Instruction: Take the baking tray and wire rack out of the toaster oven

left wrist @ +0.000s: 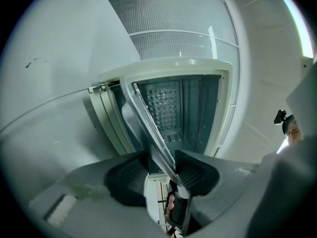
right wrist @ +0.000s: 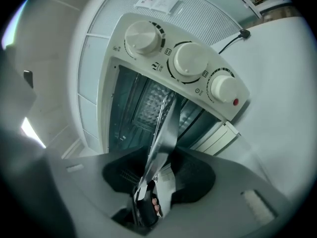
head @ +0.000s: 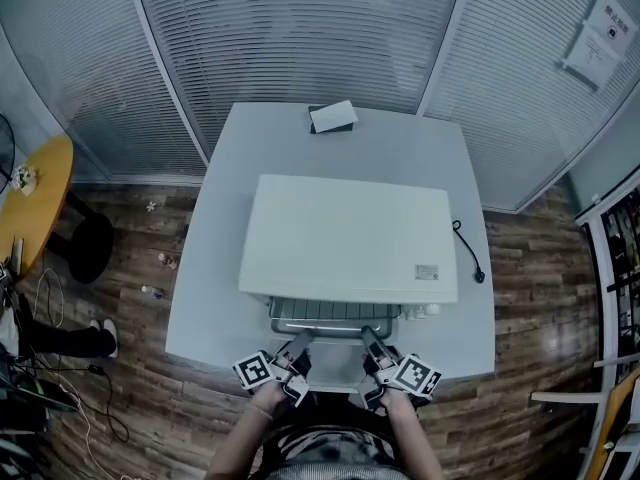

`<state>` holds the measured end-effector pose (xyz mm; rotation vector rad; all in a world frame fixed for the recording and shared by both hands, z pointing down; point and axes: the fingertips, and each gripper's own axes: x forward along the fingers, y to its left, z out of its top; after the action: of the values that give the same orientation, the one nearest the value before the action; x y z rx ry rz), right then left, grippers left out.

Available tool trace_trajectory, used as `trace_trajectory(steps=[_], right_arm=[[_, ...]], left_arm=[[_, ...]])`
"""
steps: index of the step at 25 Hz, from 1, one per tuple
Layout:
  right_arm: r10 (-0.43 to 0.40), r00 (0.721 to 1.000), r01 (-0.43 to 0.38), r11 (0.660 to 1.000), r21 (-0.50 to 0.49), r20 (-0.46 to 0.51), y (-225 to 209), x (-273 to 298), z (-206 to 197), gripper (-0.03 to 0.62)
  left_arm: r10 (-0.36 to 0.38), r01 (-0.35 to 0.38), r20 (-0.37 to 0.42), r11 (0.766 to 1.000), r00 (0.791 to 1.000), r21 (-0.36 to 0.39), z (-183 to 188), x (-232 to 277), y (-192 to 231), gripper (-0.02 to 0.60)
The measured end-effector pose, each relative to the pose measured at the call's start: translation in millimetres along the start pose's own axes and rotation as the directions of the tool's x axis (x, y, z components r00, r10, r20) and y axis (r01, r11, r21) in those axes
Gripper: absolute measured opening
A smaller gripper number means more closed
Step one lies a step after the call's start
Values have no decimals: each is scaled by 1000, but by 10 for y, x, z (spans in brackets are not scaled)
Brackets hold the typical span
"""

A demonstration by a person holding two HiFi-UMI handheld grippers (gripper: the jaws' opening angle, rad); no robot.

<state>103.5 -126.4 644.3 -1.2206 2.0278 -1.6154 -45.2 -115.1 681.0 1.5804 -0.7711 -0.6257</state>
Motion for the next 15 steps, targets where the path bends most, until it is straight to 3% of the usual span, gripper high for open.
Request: trace_trajectory(steps=[11,15], right_arm=[[40,998,-43,997,-56,-53,51,-176,-94,149],[41,996,-45,998,-50,-74,18,-274,-158,149]], left_arm=[[1,-4,90,1000,996,23,-151,-203,-80,167],[-5,4,89,1000,996,8,-274,-271,-122,167]])
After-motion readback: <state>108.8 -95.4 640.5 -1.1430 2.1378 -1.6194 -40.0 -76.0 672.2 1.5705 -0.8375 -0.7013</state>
